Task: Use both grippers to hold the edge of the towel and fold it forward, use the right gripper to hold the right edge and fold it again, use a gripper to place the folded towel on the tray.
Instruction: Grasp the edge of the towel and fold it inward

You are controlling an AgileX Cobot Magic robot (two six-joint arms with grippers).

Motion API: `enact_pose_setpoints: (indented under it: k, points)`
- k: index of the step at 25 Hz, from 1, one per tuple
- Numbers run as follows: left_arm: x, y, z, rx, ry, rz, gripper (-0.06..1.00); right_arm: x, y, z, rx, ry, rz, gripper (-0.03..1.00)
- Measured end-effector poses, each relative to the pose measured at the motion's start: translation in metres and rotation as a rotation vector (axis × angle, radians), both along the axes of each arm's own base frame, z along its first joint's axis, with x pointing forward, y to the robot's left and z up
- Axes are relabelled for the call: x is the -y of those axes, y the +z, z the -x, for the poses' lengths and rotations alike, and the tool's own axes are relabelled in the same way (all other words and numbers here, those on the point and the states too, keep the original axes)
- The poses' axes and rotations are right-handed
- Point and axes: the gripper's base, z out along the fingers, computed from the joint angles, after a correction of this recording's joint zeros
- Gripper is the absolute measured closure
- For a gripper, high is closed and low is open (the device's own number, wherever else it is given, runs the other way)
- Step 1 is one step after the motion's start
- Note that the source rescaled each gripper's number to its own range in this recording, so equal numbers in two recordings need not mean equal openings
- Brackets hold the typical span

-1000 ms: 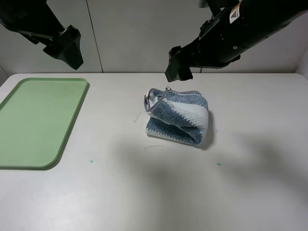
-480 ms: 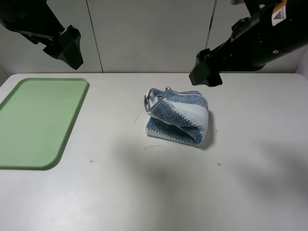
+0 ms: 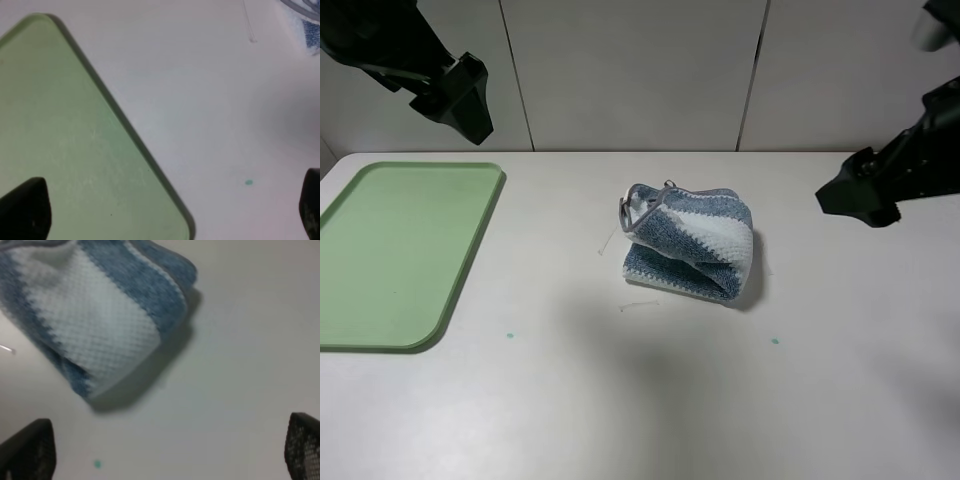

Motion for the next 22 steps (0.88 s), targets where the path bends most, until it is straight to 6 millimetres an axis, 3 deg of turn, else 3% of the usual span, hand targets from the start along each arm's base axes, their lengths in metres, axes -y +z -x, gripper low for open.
enact_pose_setpoints:
  k: [10, 22]
  points:
    - [0.000, 0.000, 0.000, 0.000, 0.000, 0.000, -0.05, 0.052, -0.010, 0.047, 0.060, -0.181, 0.012, -0.03]
    - [0.000, 0.000, 0.000, 0.000, 0.000, 0.000, -0.05, 0.066, -0.006, 0.110, 0.185, -0.285, -0.012, -0.03]
